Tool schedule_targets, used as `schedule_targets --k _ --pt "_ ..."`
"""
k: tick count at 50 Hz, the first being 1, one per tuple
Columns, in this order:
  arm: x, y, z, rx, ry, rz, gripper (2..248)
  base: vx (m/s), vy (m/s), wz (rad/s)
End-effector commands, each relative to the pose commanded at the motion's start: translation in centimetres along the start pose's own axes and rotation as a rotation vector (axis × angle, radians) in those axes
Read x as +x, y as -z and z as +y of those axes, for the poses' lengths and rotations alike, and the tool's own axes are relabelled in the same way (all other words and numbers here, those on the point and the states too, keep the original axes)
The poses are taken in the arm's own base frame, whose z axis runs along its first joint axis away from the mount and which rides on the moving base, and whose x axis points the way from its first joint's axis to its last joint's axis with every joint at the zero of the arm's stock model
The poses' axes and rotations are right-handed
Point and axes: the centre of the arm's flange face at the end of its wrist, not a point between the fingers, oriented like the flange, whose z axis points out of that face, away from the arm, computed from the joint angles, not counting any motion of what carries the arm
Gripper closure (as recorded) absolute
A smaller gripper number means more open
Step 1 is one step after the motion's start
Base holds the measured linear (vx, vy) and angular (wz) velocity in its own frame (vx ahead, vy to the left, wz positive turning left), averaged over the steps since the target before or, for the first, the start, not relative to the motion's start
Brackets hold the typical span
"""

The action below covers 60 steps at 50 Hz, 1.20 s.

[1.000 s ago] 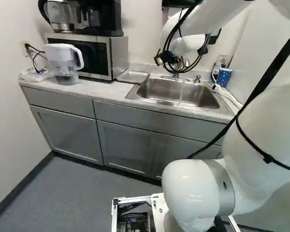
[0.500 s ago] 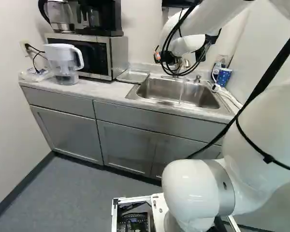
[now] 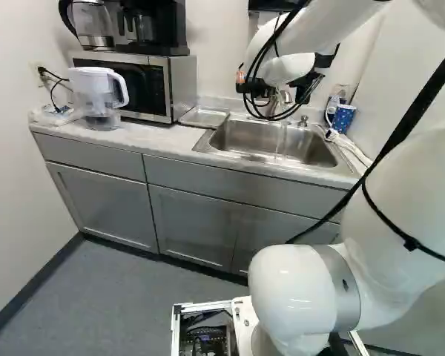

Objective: Rinse the cup and place it in the tray

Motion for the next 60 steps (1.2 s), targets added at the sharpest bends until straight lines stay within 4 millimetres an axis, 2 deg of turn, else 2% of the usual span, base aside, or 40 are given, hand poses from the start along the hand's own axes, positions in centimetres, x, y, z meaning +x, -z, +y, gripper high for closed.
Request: schedule_targets --k 22,60 --pt "0.0 0.0 0.0 0.0 -0.231 0.0 128 0.0 0.0 0.0" --pt "0.0 0.0 0.0 0.0 -0.231 0.0 128 0.0 0.0 0.0"
